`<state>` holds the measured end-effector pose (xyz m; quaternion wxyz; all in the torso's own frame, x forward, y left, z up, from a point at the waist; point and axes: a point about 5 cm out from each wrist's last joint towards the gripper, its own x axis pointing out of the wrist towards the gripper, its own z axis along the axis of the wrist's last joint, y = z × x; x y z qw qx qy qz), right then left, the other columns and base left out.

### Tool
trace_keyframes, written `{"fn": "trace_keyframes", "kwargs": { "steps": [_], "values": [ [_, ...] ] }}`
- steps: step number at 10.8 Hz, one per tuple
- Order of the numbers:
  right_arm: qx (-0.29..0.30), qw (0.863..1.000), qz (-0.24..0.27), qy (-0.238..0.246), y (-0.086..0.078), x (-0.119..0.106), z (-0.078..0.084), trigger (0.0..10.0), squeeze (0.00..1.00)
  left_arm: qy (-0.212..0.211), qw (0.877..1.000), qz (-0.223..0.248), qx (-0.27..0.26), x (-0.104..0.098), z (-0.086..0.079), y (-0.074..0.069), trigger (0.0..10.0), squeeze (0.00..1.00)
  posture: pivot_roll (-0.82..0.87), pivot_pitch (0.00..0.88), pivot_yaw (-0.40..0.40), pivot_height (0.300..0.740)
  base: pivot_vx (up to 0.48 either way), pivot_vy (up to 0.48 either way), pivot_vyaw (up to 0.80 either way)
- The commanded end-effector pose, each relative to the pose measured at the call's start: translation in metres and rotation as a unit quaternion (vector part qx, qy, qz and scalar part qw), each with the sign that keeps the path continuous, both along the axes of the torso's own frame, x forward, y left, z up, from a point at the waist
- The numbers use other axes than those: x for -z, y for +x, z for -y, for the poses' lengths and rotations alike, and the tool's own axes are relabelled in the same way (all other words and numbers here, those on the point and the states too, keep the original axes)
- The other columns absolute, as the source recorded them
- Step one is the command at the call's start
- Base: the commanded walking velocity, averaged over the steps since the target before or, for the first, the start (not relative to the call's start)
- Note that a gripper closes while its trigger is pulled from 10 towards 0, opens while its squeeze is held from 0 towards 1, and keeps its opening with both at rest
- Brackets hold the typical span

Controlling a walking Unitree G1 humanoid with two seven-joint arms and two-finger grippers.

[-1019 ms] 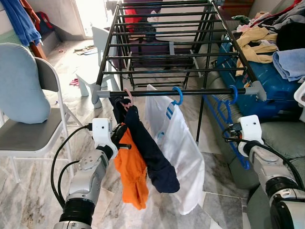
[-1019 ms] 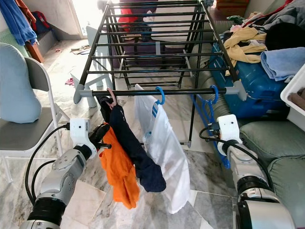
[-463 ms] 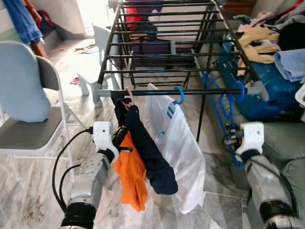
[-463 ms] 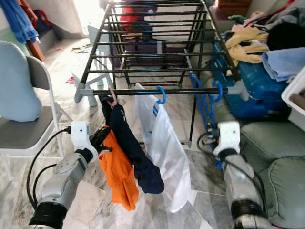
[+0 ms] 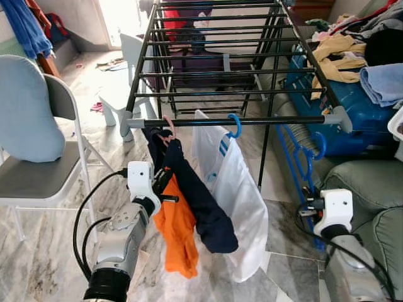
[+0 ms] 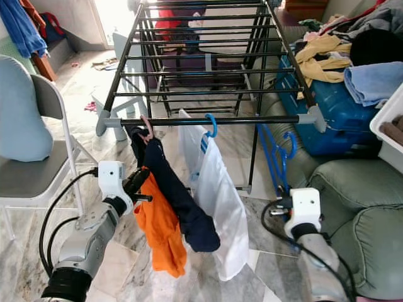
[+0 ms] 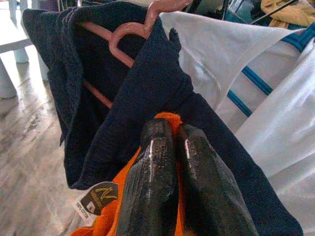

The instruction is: Hang hanger

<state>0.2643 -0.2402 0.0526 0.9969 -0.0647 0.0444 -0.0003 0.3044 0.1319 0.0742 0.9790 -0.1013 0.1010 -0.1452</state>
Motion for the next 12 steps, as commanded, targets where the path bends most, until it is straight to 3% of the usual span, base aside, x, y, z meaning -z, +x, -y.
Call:
{"fn": "trace_keyframes", "kwargs": {
  "steps": [1, 7, 12],
  "values": [
    [0.000, 1.000, 0.017, -0.003, 0.005, -0.009, -0.003, 10.0, 0.00, 0.011, 1.000, 0.011, -0.005, -0.004, -0.003, 0.003, 10.0, 0.00, -0.17, 0.000, 0.032, 0.740, 0.000, 0.000, 0.00],
    [-0.033, 0.998, 0.015, 0.045, 0.023, -0.011, -0.040, 10.0, 0.00, 0.014, 1.000, 0.002, -0.006, 0.000, -0.003, 0.002, 10.0, 0.00, -0.14, 0.000, 0.054, 0.740, -0.290, 0.000, 0.00],
    [-0.003, 0.999, -0.001, 0.037, 0.025, -0.012, -0.029, 10.0, 0.00, 0.016, 1.000, 0.005, -0.018, -0.001, -0.009, 0.003, 10.0, 0.00, -0.15, 0.000, 0.039, 0.740, -0.400, 0.000, 0.00]
  ]
}}
